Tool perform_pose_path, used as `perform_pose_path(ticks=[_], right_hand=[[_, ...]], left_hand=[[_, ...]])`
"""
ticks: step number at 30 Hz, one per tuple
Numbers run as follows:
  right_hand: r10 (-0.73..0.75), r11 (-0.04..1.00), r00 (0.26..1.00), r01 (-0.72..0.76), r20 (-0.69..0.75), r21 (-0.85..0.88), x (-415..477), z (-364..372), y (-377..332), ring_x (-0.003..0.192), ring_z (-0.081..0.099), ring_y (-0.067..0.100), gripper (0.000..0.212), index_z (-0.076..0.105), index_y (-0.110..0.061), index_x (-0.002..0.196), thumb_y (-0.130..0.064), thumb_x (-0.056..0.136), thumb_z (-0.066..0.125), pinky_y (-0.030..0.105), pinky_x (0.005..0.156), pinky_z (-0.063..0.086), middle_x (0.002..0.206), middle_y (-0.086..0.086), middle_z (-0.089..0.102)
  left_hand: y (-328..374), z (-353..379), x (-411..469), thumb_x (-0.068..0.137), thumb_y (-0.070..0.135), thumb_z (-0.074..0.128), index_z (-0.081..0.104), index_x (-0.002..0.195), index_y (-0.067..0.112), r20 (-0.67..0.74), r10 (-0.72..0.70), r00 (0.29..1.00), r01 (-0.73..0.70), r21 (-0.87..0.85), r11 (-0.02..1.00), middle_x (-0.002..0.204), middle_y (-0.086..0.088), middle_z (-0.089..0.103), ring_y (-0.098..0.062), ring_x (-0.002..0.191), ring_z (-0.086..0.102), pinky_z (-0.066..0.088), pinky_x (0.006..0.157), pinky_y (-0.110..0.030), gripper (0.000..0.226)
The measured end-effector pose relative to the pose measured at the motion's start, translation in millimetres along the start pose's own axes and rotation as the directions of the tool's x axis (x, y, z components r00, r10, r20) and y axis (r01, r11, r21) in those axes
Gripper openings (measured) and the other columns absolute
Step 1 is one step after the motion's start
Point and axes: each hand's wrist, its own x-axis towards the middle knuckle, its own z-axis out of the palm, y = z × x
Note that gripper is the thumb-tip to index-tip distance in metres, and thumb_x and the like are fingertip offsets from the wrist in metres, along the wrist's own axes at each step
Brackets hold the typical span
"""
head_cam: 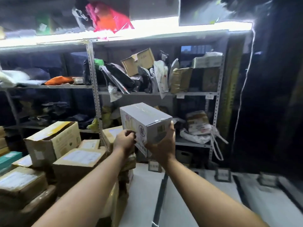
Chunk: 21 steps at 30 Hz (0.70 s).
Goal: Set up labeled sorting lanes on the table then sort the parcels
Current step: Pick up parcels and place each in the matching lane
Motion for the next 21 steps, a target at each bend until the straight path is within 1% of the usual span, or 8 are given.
perform_pose_path(ticks=[2,5,11,14,16,17,19,21], right_hand=[[0.032,0.998,0.999,-0.034,-0.033,-0.055,5.0,-36.9,-0.3,0.109,0.056,-0.014,0.089,0.034,-0.041,0.135,-0.018,0.072,0.092,0.027,0.097,0.055,0.117,-0.03,0.057],[0.034,0.982,0.989,-0.06,-0.146,-0.179,9.6,-95.4,9.4,0.125,0.055,0.021,0.131,0.014,-0.03,0.157,-0.051,0.054,0.091,0.045,0.098,0.056,0.142,0.006,0.049],[0.072,0.856,0.964,-0.191,-0.255,-0.481,2.8,-238.9,32.6,0.148,0.033,0.03,0.133,0.006,-0.023,0.16,-0.058,0.062,0.088,0.043,0.119,0.035,0.162,0.013,0.028],[0.147,0.845,0.956,-0.255,-0.254,-0.47,0.3,-315.5,44.4,0.147,0.032,0.029,0.113,0.014,-0.017,0.161,-0.035,0.078,0.088,0.038,0.12,0.029,0.163,0.012,0.026],[0.191,0.845,0.916,-0.336,-0.354,-0.415,-0.2,-362.7,54.5,0.137,0.041,0.022,0.097,0.021,-0.023,0.159,-0.031,0.085,0.083,0.03,0.113,0.035,0.158,0.006,0.034],[0.223,0.859,0.895,-0.368,-0.387,-0.357,0.1,-385.0,66.0,0.133,0.046,0.017,0.084,0.028,-0.031,0.156,-0.04,0.089,0.078,0.024,0.109,0.036,0.153,0.001,0.041],[0.271,0.862,0.863,-0.414,-0.426,-0.292,-1.2,-436.1,113.6,0.128,0.058,0.016,0.058,0.047,-0.05,0.142,-0.073,0.09,0.059,0.035,0.112,0.041,0.143,-0.01,0.058],[0.321,0.863,0.8,-0.468,-0.507,-0.192,-9.0,-477.4,124.4,0.127,0.061,0.017,0.073,0.049,-0.055,0.138,-0.095,0.077,0.044,0.05,0.115,0.04,0.141,-0.013,0.061]], left_hand=[[4.9,39.4,0.7,0.089,0.045,0.064,0.06,0.115,0.011,0.123,-0.061,0.991,0.068,-0.052,0.996,0.115,-0.015,0.067,-0.028,0.095,0.065,0.053,0.094,-0.046,0.043],[21.5,110.0,-18.7,0.061,0.081,0.066,0.053,0.134,0.015,0.399,-0.168,0.901,0.284,-0.25,0.926,0.126,-0.01,0.067,-0.029,0.112,0.066,0.054,0.089,-0.041,0.1],[58.5,250.2,-79.6,0.065,0.087,0.058,0.047,0.144,0.016,0.83,-0.14,0.54,0.577,-0.244,0.78,0.133,-0.014,0.063,-0.034,0.116,0.064,0.051,0.094,-0.052,0.106],[71.7,317.8,-111.8,0.085,0.074,0.045,0.054,0.139,0.015,0.914,-0.114,0.388,0.668,-0.194,0.719,0.125,-0.016,0.067,-0.033,0.1,0.071,0.057,0.081,-0.047,0.08],[83.4,360.3,-141.7,0.09,0.063,0.043,0.057,0.134,0.013,0.927,-0.095,0.362,0.664,-0.185,0.725,0.116,-0.016,0.071,-0.034,0.093,0.072,0.058,0.079,-0.046,0.068],[87.2,381.3,-156.7,0.092,0.059,0.041,0.06,0.128,0.012,0.923,-0.105,0.369,0.659,-0.181,0.73,0.109,-0.016,0.072,-0.032,0.083,0.073,0.06,0.066,-0.042,0.062],[92.1,421.3,-184.9,0.092,0.055,0.043,0.06,0.129,0.014,0.905,-0.124,0.406,0.638,-0.183,0.748,0.108,-0.015,0.071,-0.031,0.074,0.071,0.056,0.048,-0.033,0.058],[84.8,461.4,-203.9,0.086,0.061,0.049,0.06,0.13,0.018,0.891,-0.167,0.423,0.637,-0.162,0.753,0.109,-0.013,0.071,-0.031,0.074,0.069,0.054,0.047,-0.033,0.062]])
